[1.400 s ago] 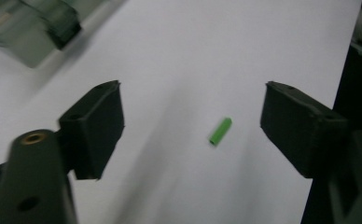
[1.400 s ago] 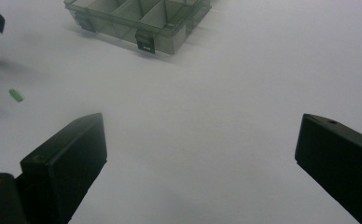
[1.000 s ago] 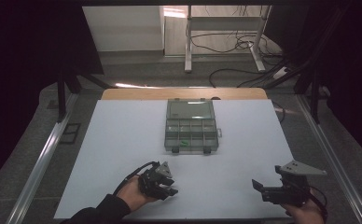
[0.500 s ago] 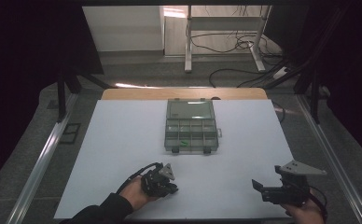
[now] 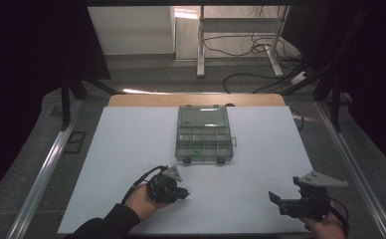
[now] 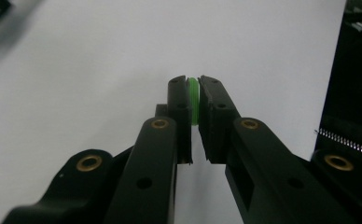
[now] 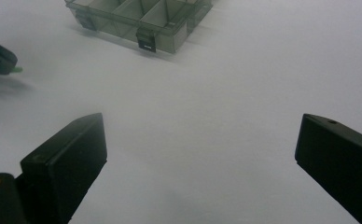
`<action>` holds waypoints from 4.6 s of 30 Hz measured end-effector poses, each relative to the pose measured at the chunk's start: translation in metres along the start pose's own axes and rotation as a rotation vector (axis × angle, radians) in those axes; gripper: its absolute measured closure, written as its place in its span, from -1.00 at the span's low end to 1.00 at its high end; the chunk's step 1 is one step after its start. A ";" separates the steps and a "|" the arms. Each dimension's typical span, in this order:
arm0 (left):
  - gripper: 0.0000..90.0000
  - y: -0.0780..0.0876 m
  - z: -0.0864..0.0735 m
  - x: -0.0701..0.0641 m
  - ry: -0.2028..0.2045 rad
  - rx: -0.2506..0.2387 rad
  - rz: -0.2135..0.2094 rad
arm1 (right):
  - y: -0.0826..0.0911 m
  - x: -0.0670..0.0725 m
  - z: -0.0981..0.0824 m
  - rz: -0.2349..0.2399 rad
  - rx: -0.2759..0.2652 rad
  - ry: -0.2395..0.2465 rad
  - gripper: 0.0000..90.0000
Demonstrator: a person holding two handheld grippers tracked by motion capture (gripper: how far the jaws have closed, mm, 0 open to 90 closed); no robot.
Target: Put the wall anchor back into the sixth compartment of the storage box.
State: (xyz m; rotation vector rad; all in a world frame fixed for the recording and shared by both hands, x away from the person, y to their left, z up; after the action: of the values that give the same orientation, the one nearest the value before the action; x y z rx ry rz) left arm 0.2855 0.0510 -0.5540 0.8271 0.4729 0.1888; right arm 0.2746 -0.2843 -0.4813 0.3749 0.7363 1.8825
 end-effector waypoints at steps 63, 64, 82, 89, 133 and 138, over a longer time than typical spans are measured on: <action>0.86 0.046 0.101 0.076 0.068 -0.060 0.147 | -0.001 -0.003 0.000 -0.009 0.004 -0.021 -0.96; 0.86 0.045 0.102 0.077 0.069 -0.053 0.150 | 0.000 -0.003 0.000 -0.011 0.004 -0.024 -0.96; 0.85 0.017 0.113 0.102 0.086 0.023 0.188 | -0.001 -0.003 -0.001 -0.009 0.006 -0.017 -0.97; 0.82 0.003 0.110 0.108 0.077 0.048 0.192 | -0.001 -0.003 -0.001 -0.006 0.004 -0.014 -0.97; -0.90 0.063 0.059 0.055 0.141 -0.193 0.169 | -0.001 -0.002 0.000 -0.010 0.008 -0.015 -0.96; -0.92 0.069 0.047 0.047 0.121 -0.202 0.192 | -0.001 -0.002 0.000 -0.011 0.007 -0.014 -0.96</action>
State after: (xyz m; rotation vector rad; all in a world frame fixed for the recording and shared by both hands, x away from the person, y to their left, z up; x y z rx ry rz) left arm 0.3511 0.0823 -0.4906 0.6650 0.4786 0.4589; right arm 0.2758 -0.2861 -0.4820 0.3877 0.7348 1.8657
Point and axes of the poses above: each handheld gripper's, and its own axes: y roughly backward along the jaws, z roughly out of its top, x roughly to its left, the point moved 7 cm from there along -y, roughly forward along the jaws, and after that the axes turned 10 degrees about -z, right-handed, at the moved point
